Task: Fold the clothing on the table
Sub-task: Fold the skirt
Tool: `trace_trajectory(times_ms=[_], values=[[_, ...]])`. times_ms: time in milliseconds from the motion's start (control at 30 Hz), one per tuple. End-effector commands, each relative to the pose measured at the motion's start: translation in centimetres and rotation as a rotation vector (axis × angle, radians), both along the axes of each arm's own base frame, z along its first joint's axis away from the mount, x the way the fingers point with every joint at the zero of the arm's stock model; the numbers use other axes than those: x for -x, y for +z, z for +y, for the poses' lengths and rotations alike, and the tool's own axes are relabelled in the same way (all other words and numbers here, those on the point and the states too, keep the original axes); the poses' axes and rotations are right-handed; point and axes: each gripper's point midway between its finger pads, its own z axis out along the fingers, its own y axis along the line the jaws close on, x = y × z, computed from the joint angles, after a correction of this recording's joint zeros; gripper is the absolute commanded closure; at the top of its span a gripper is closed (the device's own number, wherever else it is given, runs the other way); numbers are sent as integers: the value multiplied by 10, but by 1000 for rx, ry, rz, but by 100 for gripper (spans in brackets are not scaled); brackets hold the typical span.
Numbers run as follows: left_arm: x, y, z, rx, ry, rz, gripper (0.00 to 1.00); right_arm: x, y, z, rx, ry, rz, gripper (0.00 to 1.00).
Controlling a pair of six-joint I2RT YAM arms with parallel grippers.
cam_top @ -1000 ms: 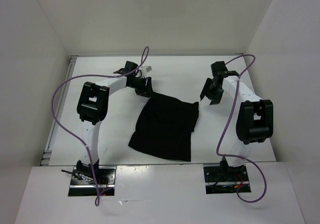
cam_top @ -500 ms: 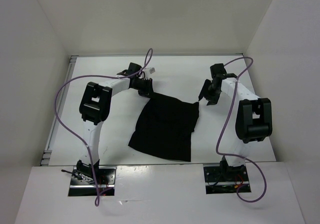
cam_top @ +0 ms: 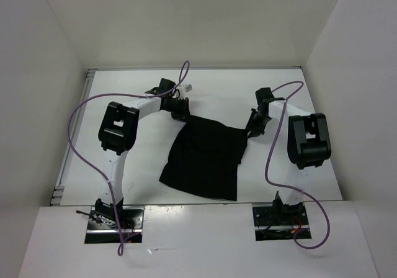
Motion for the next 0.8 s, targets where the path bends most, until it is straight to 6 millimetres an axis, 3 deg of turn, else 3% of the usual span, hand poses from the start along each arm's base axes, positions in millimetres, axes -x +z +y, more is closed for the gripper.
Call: trace_trajectory(times_ms=[0,67,167,233,333,367,400,467,500,533,567,600,633,667,700,767], values=[[0,-4,-2,-3,-7,-10,90,-10,-5,10,-32,14,-41,73],[-4,-1,-2,-7,-2,-22,92,-14,-5,14,-56,21,-49,86],[-7,6,-2,-8,10,-30,100,-27,5,12,-39,5,-91,97],[-10,23,-5,15,1,-61,100,-40,26,11,-31,1,-150,100],[-28,71,1,47,29,-144,100,-64,83,3,13,-3,-281,100],[-35,78,5,43,45,-161,100,-70,98,0,34,14,-320,100],[-52,112,6,65,56,-235,100,-87,129,0,40,15,-397,100],[-66,144,12,63,82,-288,100,-97,153,-1,54,26,-436,100],[-72,163,10,71,78,-331,100,-111,186,0,53,34,-515,100],[-83,198,9,85,86,-402,100,-115,196,-1,60,29,-527,100],[-90,218,15,89,104,-442,100,-120,206,-1,66,41,-551,100],[-96,234,19,96,113,-472,100,-130,237,-1,67,47,-628,100],[-96,243,19,93,108,-481,100,-132,248,-1,65,46,-650,100],[-102,284,24,111,126,-569,100,-133,259,-1,72,56,-672,100],[-102,293,30,109,135,-570,100,-137,279,-1,77,65,-723,100],[-98,327,31,130,136,-640,100,-136,298,-2,82,73,-768,100]])
